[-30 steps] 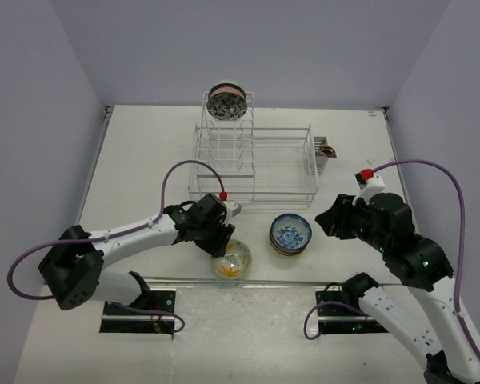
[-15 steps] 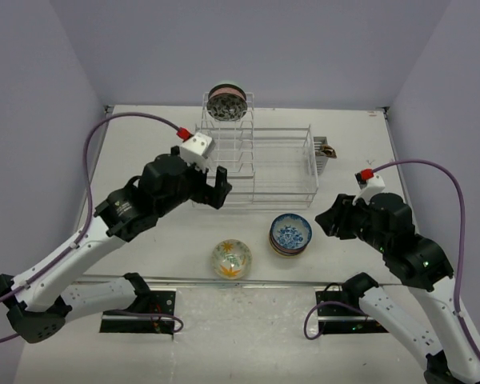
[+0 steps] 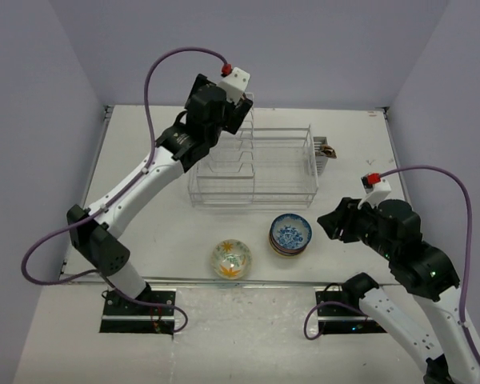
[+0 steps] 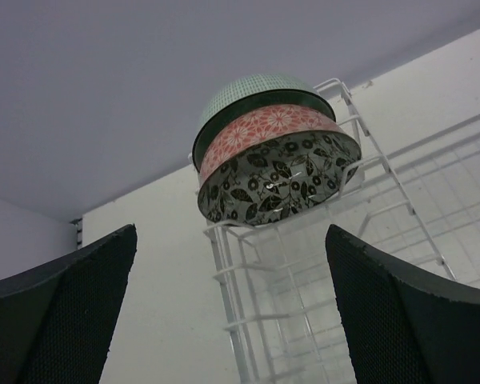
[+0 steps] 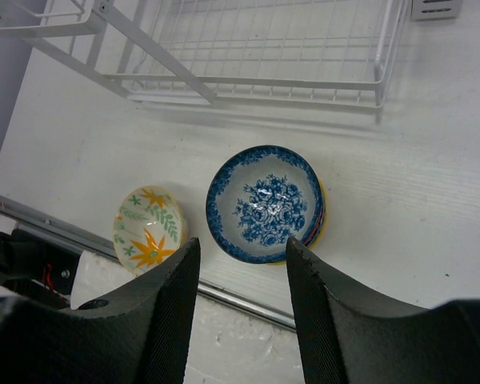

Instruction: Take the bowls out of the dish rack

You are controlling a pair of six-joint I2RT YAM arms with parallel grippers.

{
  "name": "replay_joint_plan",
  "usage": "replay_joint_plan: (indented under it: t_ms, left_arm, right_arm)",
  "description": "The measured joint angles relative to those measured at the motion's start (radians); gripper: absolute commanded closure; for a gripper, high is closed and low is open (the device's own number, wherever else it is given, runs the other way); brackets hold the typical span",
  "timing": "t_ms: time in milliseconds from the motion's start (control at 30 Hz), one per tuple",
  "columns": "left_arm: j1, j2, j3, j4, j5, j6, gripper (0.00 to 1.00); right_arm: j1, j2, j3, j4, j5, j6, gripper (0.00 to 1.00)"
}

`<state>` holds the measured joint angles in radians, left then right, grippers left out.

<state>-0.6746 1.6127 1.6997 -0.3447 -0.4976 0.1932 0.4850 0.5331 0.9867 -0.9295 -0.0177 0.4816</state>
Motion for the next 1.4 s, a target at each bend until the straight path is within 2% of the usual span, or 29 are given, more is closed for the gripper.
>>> replay_joint_plan:
  t_ms: [233,300,367,400,533,633,667,733,867,933,967,1033,1067,1233,1400]
  left_arm:
    - [0.020,0.148,0.072,0.054,0.039,0.180,0.00]
    - [0.025,0.172,0.090,0.078,0.048,0.216,0.03]
    - [0.034,0.192,0.108,0.090,0.056,0.238,0.12]
    - [0.041,0.204,0.121,0.094,0.060,0.245,0.20]
    - [0.060,0.232,0.159,0.099,0.075,0.268,0.30]
    - [0.067,0.243,0.175,0.104,0.086,0.282,0.34]
    - [0.071,0.246,0.178,0.104,0.093,0.290,0.43]
    - [0.072,0.256,0.188,0.100,0.106,0.292,0.53]
    - [0.077,0.279,0.197,0.096,0.126,0.299,0.57]
    - [0.082,0.282,0.197,0.095,0.126,0.303,0.65]
    - [0.085,0.282,0.197,0.094,0.123,0.312,0.75]
    - [0.094,0.282,0.203,0.094,0.108,0.332,0.83]
    - [0.103,0.282,0.204,0.091,0.105,0.332,0.92]
    - [0.120,0.282,0.203,0.075,0.093,0.331,0.99]
    - [0.118,0.261,0.158,0.109,0.092,0.332,1.00]
  right_arm:
    - [0.000,-0.011,0.000,0.000,-0.007,-0.010,0.51]
    - [0.000,-0.012,0.000,0.000,-0.015,-0.013,0.51]
    - [0.000,-0.014,0.000,0.000,-0.027,-0.018,0.51]
    - [0.000,-0.016,0.000,0.000,-0.029,-0.021,0.51]
    - [0.000,-0.023,0.000,-0.006,-0.030,-0.030,0.51]
    - [0.000,-0.025,0.000,-0.015,-0.030,-0.033,0.51]
    - [0.000,-0.025,0.000,-0.017,-0.030,-0.035,0.51]
    - [0.000,-0.023,0.001,-0.022,-0.030,-0.037,0.51]
    - [0.000,-0.023,0.003,-0.030,-0.030,-0.038,0.51]
    - [0.000,-0.023,0.006,-0.032,-0.030,-0.039,0.51]
    - [0.000,-0.023,0.008,-0.033,-0.030,-0.039,0.51]
    - [0.000,-0.023,0.011,-0.033,-0.030,-0.040,0.51]
    - [0.000,-0.022,0.012,-0.033,-0.030,-0.040,0.51]
    - [0.000,-0.014,0.012,-0.035,-0.030,-0.042,0.51]
    - [0.000,-0.010,0.012,-0.035,-0.030,-0.045,0.51]
